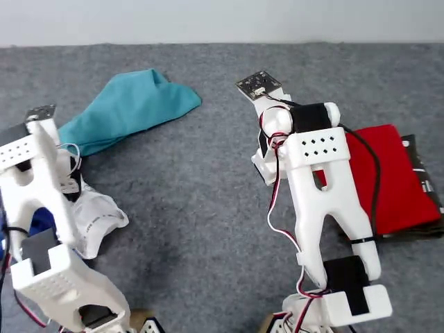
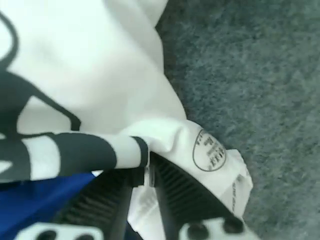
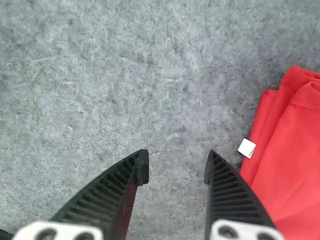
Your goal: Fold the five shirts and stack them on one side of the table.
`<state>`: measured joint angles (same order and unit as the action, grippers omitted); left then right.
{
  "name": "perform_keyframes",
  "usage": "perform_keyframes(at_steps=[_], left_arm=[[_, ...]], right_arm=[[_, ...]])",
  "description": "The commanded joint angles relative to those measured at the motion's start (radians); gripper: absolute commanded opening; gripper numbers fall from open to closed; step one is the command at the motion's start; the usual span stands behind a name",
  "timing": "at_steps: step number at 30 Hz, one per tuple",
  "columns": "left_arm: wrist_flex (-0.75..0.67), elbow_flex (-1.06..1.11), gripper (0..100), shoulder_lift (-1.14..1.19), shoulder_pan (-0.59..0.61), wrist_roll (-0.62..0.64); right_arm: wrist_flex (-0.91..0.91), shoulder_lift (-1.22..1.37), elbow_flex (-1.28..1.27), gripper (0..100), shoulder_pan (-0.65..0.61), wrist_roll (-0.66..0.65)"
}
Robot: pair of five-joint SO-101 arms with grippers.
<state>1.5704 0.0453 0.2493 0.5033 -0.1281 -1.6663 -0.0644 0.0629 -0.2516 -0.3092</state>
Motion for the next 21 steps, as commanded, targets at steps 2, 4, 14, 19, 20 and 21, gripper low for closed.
perform_keyframes(at_steps=[2, 4, 14, 19, 20, 21], left_arm=[[0.044, -0.008, 1, -0.015, -0.060, 0.006], [0.057, -0.008, 1, -0.015, -0.092, 0.006], [0.121, -0.125, 1, -0.138, -0.345, 0.006], [0.178, -0.189, 1, -0.224, -0.476, -0.011], [0.183, -0.194, 1, -0.244, -0.503, -0.031], [0.183, -0.194, 1, -0.267, -0.531, -0.048]], right_arm=[[0.016, -0.031, 0.005, 19.4, -0.004, -0.008], [0.016, -0.031, 0.005, 19.4, -0.004, -0.008], [0.016, -0.030, 0.003, 19.4, -0.004, -0.006], [0.016, -0.030, 0.003, 19.4, -0.002, -0.005], [0.016, -0.030, 0.003, 19.4, -0.002, -0.003], [0.016, -0.030, 0.003, 19.4, -0.002, -0.003]])
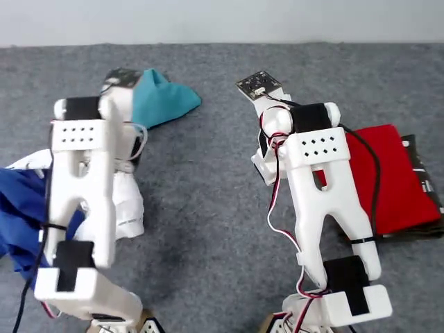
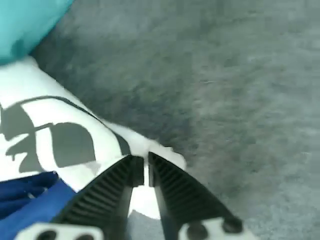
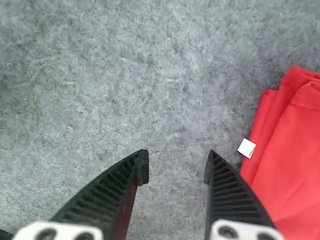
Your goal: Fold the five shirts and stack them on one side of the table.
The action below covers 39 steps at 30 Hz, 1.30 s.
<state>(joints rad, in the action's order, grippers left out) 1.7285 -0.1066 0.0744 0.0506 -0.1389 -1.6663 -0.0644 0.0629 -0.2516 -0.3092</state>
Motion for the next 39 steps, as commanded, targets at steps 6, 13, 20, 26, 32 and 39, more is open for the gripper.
perform_keyframes(at_steps=[6, 13, 20, 26, 32, 39], left_arm=[[0.023, -0.044, 1, -0.265, -0.252, -0.064], [0.023, -0.001, 2, -0.404, -0.087, -0.068], [0.023, 0.048, 5, -0.474, 0.330, 0.009], [0.023, 0.051, 11, -0.577, 0.674, 0.011], [0.023, 0.073, 11, -0.692, 0.964, 0.011], [-0.005, 0.252, 11, -0.858, 1.003, 0.009]], right_arm=[[0.016, -0.030, 0.002, 19.4, 0.007, -0.002], [0.008, -0.036, 0.002, 19.6, -0.002, -0.009], [0.070, -0.030, 0.035, 28.1, -0.237, -0.009], [0.232, -0.024, 0.110, 33.2, -0.529, -0.003], [0.450, 0.136, 0.114, 33.2, -0.694, 0.000], [0.665, 0.417, 0.212, 33.2, -0.746, -0.002]])
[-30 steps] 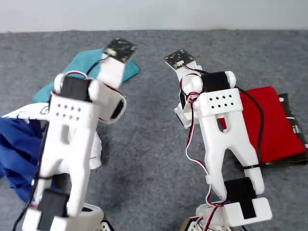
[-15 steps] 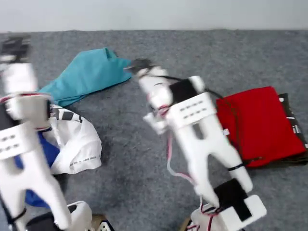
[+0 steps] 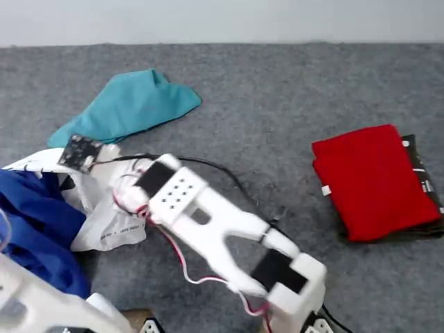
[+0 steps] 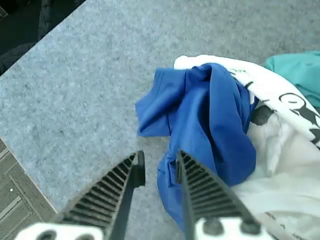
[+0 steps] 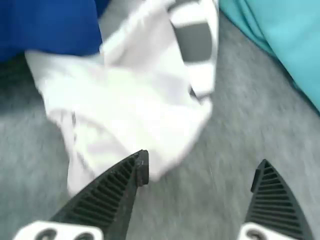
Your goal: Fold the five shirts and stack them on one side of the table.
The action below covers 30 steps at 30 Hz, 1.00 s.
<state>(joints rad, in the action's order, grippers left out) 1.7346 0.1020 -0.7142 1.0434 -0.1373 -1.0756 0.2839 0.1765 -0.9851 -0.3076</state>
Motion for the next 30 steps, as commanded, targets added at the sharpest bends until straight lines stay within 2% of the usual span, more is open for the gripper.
perform_keyframes(at_steps=[1, 7, 9, 12, 15, 18, 23, 26, 30], left_arm=[[-0.025, 0.061, 11, -0.094, 0.011, 0.008], [-0.046, 0.107, 11, -0.212, 0.009, 0.008], [-0.046, 0.124, 11, -0.226, 0.009, 0.008], [-0.060, 0.166, 11, -0.227, 0.009, 0.008], [-0.081, 0.197, 11, -0.229, 0.009, 0.008], [-0.081, 0.200, 11, -0.229, 0.009, 0.008], [-0.081, 0.202, 11, -0.229, 0.009, 0.008], [-0.081, 0.202, 11, -0.229, 0.009, 0.008], [-0.081, 0.202, 11, -0.227, 0.009, 0.008]], right_arm=[[0.091, 0.116, 0.129, 33.2, -0.013, -0.003], [0.087, 0.409, 0.347, 30.6, 0.012, -0.009], [0.015, 0.476, 0.437, 21.4, 0.030, -0.012], [-0.122, 0.526, 0.571, 0.7, 0.074, -0.006], [-0.285, 0.532, 0.697, 5.8, 0.140, -0.011], [-0.443, 0.529, 0.841, 0.3, 0.229, -0.006], [-0.728, 0.530, 1.132, 1.0, 0.383, -0.005], [-0.722, 0.499, 1.197, 0.9, 0.473, -0.005], [-0.722, 0.418, 1.208, 0.9, 0.524, -0.005]])
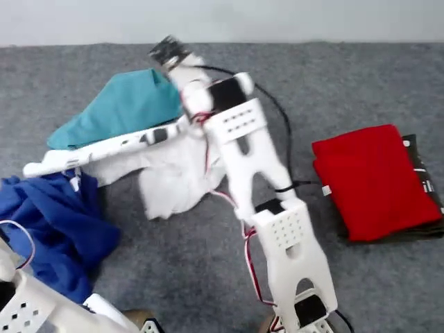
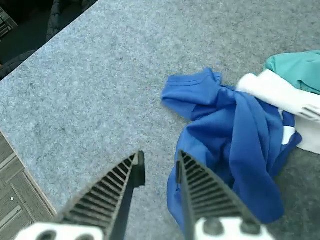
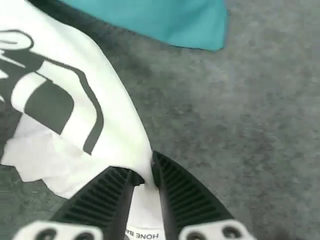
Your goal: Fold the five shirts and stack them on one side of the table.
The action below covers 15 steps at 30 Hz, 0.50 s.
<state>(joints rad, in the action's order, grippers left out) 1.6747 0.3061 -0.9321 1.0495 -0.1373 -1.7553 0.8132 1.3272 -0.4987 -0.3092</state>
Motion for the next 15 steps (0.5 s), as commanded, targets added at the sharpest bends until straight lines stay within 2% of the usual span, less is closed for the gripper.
perform_keyframes(at_steps=[1, 7, 13, 15], left_arm=[[-0.021, -0.002, 11, -0.009, 0.003, 0.008], [-0.021, -0.002, 11, -0.009, 0.003, 0.008], [-0.020, -0.001, 11, -0.009, 0.003, 0.008], [-0.021, -0.001, 11, -0.009, 0.003, 0.008]], right_arm=[[-0.042, -0.137, 0.055, 0.9, 0.039, -0.006], [-0.042, -0.231, 0.054, 1.4, 0.053, -0.009], [-0.039, -0.223, 0.052, 1.7, 0.194, -0.006], [-0.041, -0.214, 0.037, 5.1, 0.225, -0.009]])
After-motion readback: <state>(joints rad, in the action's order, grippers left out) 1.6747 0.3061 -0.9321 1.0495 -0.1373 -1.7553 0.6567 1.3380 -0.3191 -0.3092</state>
